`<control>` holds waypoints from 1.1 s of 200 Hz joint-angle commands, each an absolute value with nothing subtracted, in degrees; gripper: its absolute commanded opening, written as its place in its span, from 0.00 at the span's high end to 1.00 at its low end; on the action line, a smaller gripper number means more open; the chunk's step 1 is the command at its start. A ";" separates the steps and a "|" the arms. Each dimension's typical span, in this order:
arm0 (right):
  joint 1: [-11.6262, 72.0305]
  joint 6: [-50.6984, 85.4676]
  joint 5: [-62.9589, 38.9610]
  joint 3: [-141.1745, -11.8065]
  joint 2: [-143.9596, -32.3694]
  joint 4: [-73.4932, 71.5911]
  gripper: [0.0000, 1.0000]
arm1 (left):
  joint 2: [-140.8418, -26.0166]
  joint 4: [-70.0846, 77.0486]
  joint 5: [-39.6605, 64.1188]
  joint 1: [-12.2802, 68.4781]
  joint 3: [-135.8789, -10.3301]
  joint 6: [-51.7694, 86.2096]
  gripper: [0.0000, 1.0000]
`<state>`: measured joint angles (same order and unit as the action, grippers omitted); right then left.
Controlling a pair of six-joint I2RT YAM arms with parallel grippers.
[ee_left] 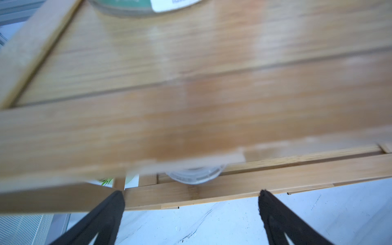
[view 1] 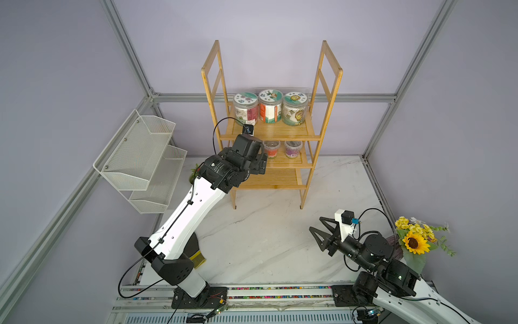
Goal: Place the seed container on the shelf
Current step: Place the seed jar on the shelf.
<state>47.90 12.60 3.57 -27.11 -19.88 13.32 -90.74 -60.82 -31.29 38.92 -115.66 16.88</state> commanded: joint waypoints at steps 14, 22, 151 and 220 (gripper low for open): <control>48.12 11.91 3.78 -28.83 -20.11 12.30 0.33 | -85.06 -59.43 -31.71 41.75 -114.54 17.09 0.04; 48.09 11.88 3.78 -28.83 -20.08 12.32 0.33 | -84.10 -59.48 -31.92 42.29 -113.66 17.35 0.07; 48.09 11.49 3.78 -29.59 -19.86 13.65 0.33 | -79.38 -41.15 -34.90 42.70 -94.10 16.64 0.63; 48.08 11.41 4.04 -29.31 -19.94 13.55 0.33 | -80.41 -39.43 -35.32 41.37 -95.40 14.23 0.71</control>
<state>47.90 12.10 3.57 -27.97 -20.18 13.76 -81.84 -42.09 -34.76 42.52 -93.10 15.46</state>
